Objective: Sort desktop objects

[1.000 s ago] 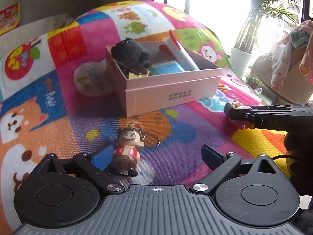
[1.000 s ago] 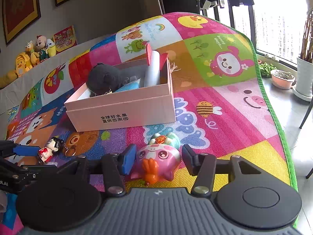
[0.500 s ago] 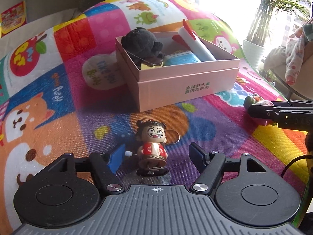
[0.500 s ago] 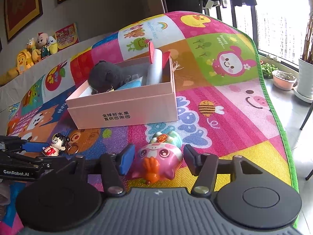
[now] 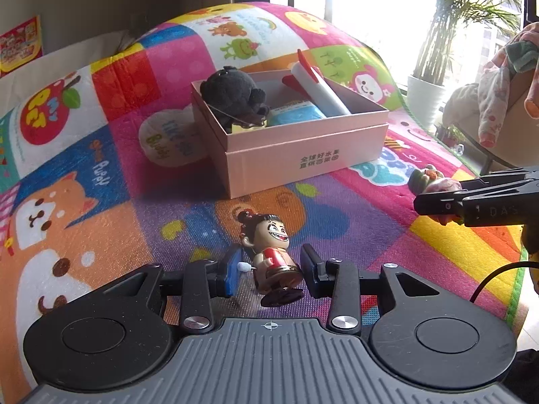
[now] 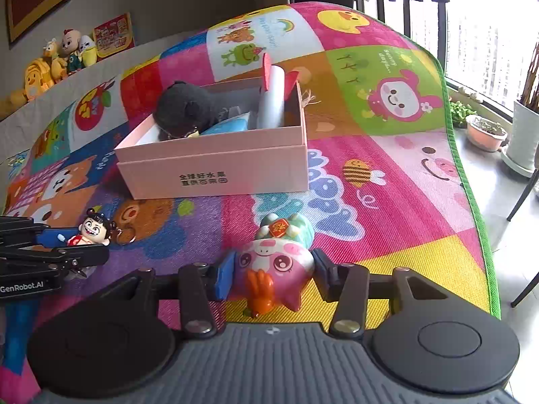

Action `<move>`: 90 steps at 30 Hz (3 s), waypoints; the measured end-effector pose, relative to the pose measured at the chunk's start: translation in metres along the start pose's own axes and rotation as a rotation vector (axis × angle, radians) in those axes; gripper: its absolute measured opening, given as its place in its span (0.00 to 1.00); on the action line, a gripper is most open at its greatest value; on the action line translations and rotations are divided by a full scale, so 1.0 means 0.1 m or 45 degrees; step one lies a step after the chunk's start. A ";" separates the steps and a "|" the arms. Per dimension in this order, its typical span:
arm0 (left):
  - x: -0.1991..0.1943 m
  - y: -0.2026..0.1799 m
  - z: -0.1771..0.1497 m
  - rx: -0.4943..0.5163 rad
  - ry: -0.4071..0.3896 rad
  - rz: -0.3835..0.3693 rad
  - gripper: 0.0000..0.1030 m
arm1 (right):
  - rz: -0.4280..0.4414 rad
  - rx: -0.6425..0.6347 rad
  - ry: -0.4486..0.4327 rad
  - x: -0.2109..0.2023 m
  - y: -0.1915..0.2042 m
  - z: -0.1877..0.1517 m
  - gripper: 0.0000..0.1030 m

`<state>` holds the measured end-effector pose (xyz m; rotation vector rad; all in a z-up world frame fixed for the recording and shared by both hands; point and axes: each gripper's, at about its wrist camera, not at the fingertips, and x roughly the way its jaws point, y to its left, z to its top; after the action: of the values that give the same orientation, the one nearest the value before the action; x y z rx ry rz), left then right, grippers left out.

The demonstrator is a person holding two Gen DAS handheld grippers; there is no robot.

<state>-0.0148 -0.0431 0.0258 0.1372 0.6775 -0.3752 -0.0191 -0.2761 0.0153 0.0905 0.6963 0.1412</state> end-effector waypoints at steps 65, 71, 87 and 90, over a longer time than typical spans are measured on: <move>0.16 0.74 0.09 -0.286 -0.276 -0.153 0.97 | 0.125 0.099 0.382 1.24 0.65 1.68 0.25; 0.16 0.72 0.08 -0.272 -0.272 -0.146 0.97 | 0.155 0.025 0.354 0.86 0.64 1.54 0.25; 0.24 0.73 0.07 -0.297 -0.216 -0.147 0.97 | -0.097 0.091 0.077 1.47 0.10 2.01 0.27; 0.25 0.72 0.07 -0.297 -0.209 -0.147 0.97 | 0.026 0.026 0.100 1.41 0.28 1.98 0.28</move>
<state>0.0344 0.0150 0.0156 -0.1536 0.5637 -0.4108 0.2123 -0.2333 0.0813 0.1124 0.7757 0.1580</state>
